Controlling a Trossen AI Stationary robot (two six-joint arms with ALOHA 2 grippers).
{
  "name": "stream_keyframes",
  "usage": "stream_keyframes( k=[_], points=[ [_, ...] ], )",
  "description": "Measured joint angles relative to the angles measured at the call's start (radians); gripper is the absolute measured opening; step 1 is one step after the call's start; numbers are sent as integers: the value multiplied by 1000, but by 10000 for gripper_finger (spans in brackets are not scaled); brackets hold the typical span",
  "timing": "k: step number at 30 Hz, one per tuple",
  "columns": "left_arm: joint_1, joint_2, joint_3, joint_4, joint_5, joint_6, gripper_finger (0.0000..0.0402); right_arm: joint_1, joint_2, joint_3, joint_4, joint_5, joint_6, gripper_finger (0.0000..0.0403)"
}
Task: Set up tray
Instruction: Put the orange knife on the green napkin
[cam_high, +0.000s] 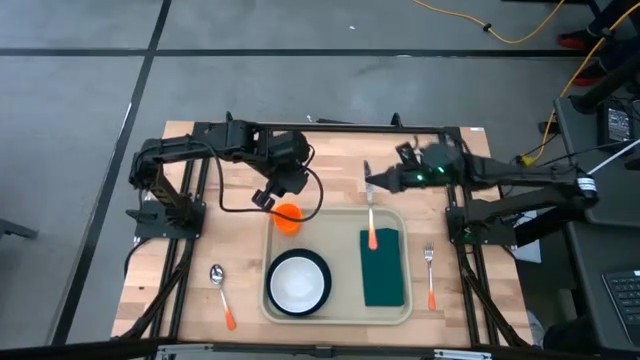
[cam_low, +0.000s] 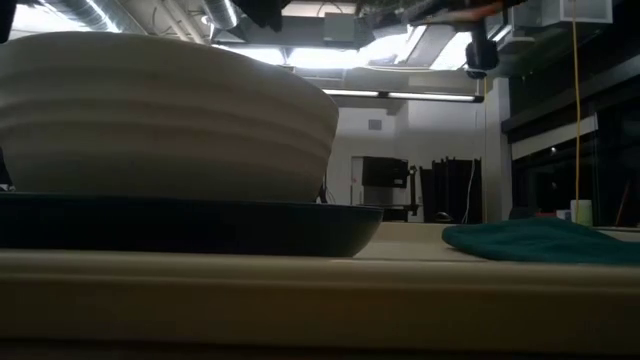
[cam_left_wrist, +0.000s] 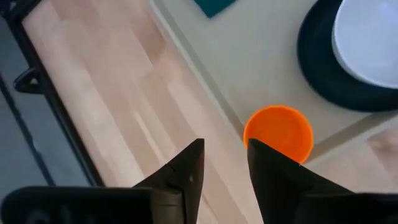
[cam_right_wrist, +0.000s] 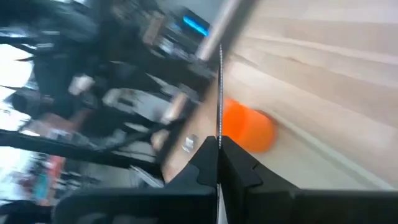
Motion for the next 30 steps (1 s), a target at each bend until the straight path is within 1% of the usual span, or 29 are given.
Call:
stream_keyframes(
  k=[2,3,7,8,11,13,16,18,20,25,30],
  points=[
    [14,0,0,17,32,12,113,45,-60,-90,129,37,2,4],
    [20,0,0,26,38,15,112,66,-91,-132,166,56,3,4],
    [40,0,0,38,30,16,109,169,-188,-287,160,181,126,4],
    [44,0,0,36,28,12,109,195,-209,-320,157,198,160,4],
    [55,-8,-1,32,25,-4,109,265,-254,-396,167,199,266,4],
    [56,-18,-1,34,25,-6,108,300,-263,-436,143,205,320,4],
    [60,-30,-1,34,12,-20,107,346,-273,-473,140,249,383,4],
    [60,-40,-1,34,6,-32,108,376,-273,-490,143,261,420,4],
    [61,-51,-1,35,6,-47,109,407,-266,-501,133,275,428,4],
    [60,-69,-1,35,6,-95,106,499,-267,-514,119,388,480,4],
    [60,-80,0,34,6,-109,105,612,-263,-523,93,467,545,4]
  ],
)
